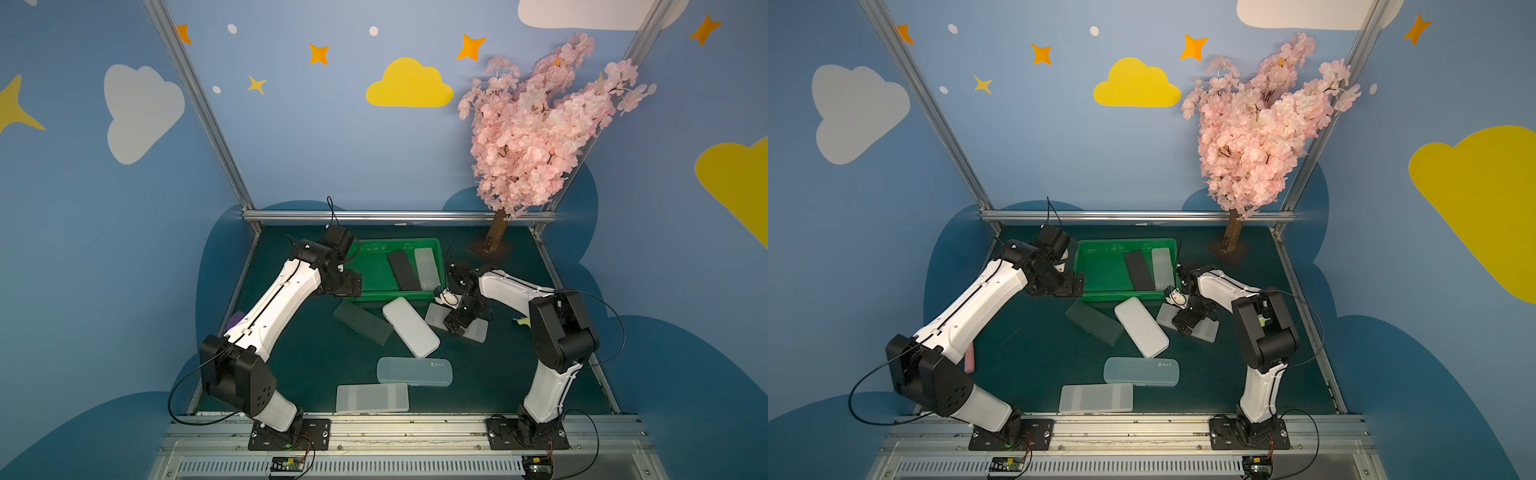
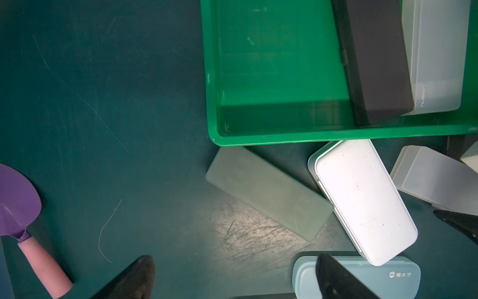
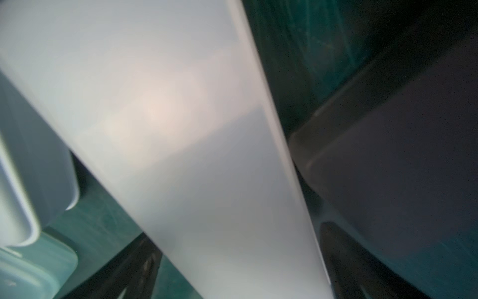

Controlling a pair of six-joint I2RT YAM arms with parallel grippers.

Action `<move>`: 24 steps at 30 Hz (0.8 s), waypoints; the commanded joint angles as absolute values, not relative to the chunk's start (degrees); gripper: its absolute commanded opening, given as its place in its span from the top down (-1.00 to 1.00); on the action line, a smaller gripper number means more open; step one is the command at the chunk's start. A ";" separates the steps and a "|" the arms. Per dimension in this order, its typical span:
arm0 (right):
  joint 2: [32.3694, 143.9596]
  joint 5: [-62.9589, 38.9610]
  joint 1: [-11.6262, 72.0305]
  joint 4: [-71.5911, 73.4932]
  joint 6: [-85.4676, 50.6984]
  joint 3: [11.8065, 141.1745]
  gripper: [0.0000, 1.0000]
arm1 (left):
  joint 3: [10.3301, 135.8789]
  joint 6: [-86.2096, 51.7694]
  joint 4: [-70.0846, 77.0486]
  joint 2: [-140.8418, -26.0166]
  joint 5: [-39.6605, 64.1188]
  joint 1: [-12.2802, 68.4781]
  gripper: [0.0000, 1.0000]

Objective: Put the pencil case into the storage box
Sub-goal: Pick up the pencil case from the center of the board.

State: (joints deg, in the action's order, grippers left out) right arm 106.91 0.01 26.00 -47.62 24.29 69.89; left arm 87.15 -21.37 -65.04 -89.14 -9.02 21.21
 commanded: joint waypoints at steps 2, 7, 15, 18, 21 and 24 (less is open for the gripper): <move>106.55 -1.39 26.97 -47.71 20.95 68.23 -0.96 | 87.08 -20.76 -65.08 -88.63 -8.96 20.80 -1.00; 105.81 -0.59 28.55 -48.01 18.30 67.15 -0.88 | 86.92 -20.48 -64.86 -88.98 -8.59 20.98 -1.00; 102.91 1.58 29.57 -48.43 10.26 66.97 -0.39 | 86.76 -19.62 -64.73 -88.42 -8.68 20.69 -0.98; 99.34 2.67 30.01 -50.15 8.05 67.25 -0.29 | 86.52 -19.53 -64.78 -87.96 -8.70 20.40 -0.99; 94.90 3.24 30.42 -54.62 6.08 68.89 -0.25 | 86.09 -19.56 -64.82 -87.32 -8.93 19.94 -0.99; 90.59 2.91 31.09 -60.59 4.00 72.23 -0.22 | 85.29 -19.77 -64.59 -86.32 -9.05 19.10 -0.99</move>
State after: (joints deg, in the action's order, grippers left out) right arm 95.39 2.55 30.41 -53.58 7.46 68.60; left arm 86.17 -20.32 -64.29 -88.55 -8.82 19.90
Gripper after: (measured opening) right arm 0.741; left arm 0.994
